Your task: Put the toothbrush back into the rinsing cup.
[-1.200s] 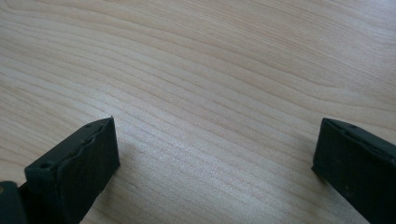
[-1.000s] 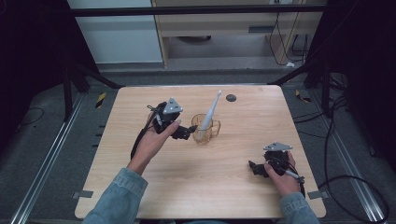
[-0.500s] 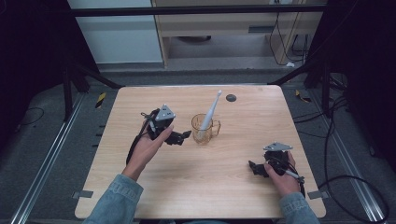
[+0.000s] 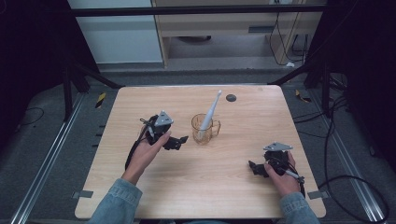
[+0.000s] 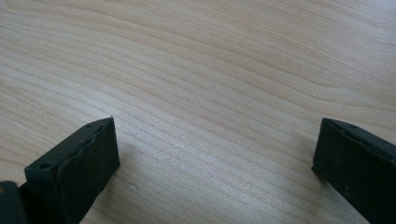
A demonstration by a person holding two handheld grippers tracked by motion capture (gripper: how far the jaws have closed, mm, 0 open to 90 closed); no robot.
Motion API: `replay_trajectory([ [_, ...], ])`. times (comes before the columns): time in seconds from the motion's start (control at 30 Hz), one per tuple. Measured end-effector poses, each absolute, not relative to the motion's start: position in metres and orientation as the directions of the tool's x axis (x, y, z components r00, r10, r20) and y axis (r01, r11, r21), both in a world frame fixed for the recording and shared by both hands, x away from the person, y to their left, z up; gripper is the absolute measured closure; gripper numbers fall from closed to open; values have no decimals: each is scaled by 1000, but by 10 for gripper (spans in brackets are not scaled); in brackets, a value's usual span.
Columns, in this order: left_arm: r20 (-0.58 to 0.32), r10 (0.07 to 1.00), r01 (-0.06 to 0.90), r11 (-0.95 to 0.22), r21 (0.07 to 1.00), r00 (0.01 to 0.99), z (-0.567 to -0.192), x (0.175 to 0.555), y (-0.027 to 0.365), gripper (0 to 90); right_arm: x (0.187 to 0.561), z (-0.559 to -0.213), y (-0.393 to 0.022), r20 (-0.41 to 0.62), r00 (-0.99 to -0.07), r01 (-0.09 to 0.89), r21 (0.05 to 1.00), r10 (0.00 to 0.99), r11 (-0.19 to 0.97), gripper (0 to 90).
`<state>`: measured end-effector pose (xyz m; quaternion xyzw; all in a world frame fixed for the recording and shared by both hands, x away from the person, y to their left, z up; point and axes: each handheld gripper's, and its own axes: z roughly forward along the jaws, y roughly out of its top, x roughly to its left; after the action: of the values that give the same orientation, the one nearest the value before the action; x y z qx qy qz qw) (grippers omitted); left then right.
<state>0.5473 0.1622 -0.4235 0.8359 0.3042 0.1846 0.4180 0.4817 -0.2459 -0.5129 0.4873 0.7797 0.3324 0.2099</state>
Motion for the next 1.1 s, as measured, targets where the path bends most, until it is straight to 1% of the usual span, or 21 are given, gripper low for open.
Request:
replay_trajectory([
  [0.43, 65, 673, 369, -481, 796, 737, -440, 548, 171, 63, 482, -513, -246, -3, -437, 620, 723, 899, 304, 4],
  [0.67, 75, 681, 374, -487, 789, 729, -452, 547, 182, 64, 482, -513, -246, -3, -437, 620, 723, 899, 304, 3],
  [1.1, 60, 712, 403, -462, 790, 699, -465, 545, 204, 64, 482, -513, -246, -3, -437, 620, 723, 899, 304, 3],
])
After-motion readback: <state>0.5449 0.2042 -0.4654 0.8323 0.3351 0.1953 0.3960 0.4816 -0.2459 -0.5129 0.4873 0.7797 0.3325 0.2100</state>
